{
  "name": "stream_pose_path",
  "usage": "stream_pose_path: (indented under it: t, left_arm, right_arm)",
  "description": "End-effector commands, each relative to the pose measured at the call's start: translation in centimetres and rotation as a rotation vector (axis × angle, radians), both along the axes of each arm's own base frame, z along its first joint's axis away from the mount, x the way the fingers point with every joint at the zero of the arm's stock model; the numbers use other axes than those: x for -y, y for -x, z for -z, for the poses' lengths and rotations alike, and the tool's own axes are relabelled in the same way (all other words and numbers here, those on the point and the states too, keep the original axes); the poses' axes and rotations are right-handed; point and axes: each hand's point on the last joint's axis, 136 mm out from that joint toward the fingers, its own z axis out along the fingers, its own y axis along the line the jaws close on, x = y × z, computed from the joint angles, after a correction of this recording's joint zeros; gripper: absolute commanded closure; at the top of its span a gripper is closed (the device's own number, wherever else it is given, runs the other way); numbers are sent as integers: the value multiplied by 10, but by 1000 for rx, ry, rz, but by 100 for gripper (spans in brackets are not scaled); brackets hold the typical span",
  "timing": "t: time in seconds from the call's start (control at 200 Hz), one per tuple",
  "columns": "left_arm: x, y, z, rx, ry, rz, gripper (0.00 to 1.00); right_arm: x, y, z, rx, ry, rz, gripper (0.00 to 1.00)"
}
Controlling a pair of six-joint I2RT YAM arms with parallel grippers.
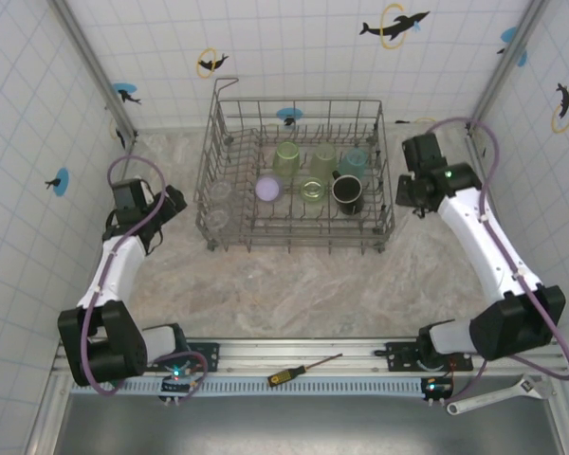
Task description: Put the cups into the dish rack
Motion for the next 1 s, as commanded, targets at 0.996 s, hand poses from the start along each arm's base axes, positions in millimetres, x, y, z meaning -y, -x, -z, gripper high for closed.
stream_pose_path:
  t: [0.996]
  left_arm:
    - [123, -48, -188, 320, 463, 418, 2]
  right_arm:
    - [-245, -83, -140, 416, -964, -782, 100]
